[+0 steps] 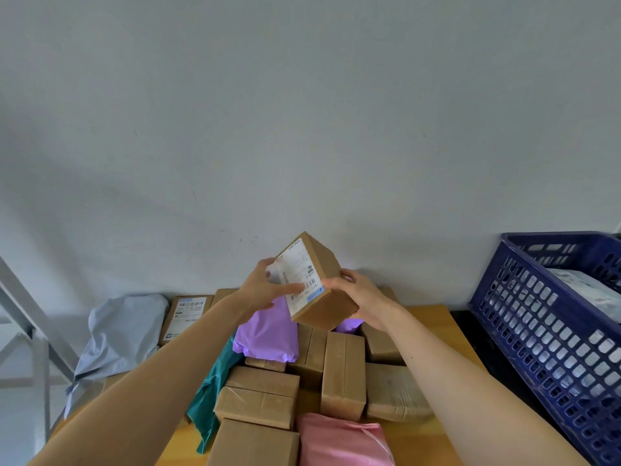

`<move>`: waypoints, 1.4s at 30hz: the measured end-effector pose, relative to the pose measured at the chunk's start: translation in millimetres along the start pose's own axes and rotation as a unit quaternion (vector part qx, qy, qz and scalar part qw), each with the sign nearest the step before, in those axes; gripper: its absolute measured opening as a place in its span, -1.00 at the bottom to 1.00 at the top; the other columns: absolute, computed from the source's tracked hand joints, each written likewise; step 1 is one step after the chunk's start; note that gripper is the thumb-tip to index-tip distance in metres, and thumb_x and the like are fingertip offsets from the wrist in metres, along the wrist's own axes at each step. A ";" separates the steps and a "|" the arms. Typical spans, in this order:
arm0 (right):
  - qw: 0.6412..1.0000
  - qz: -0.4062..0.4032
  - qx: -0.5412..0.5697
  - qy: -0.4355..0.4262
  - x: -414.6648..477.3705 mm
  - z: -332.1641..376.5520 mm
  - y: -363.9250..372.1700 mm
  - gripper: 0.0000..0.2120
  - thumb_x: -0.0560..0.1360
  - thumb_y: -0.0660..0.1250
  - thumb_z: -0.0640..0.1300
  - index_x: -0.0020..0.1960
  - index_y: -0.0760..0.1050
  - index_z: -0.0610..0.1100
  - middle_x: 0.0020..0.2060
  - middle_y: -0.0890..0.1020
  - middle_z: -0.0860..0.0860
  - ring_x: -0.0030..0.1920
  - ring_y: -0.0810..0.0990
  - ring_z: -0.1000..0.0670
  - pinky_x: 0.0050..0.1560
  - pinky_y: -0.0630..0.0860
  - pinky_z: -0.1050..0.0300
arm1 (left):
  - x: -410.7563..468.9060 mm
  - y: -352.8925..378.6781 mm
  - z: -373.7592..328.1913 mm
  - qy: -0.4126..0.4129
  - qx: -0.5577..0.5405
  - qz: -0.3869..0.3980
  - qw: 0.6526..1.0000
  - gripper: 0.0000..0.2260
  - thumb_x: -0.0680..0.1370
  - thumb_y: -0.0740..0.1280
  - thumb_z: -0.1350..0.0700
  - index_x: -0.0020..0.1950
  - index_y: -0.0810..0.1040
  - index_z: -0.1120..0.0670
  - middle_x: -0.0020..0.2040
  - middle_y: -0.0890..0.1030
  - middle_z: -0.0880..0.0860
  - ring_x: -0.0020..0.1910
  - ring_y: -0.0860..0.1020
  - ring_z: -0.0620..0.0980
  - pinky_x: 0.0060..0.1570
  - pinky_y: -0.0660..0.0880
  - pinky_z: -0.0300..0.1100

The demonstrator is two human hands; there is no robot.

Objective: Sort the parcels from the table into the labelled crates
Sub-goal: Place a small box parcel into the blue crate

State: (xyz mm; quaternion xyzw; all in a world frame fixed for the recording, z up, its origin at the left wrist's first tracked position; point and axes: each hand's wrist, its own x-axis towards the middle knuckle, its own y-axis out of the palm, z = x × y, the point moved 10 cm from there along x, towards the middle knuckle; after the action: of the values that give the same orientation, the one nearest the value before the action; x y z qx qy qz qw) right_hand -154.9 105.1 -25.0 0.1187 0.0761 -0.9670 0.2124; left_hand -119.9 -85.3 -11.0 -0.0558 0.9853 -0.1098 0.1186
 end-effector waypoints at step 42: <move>0.995 0.007 0.080 -0.059 13.9 28.8 29.0 -0.33 0.37 0.54 -0.20 0.39 0.32 -0.13 0.20 0.60 -0.04 0.24 0.55 -0.06 0.30 0.47 -0.10 | 8.9 -0.2 20.3 -0.096 -0.111 0.179 0.973 -0.32 0.17 0.62 -0.17 0.20 0.57 0.07 0.09 0.66 0.17 0.11 0.63 0.14 0.04 0.58 0.09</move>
State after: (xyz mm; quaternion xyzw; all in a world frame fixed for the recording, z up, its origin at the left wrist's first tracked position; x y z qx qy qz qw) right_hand -160.4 67.9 -3.7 0.0783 -0.0154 -0.9739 0.2127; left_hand -123.5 -90.8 -32.1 0.0980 0.9693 0.0293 0.2238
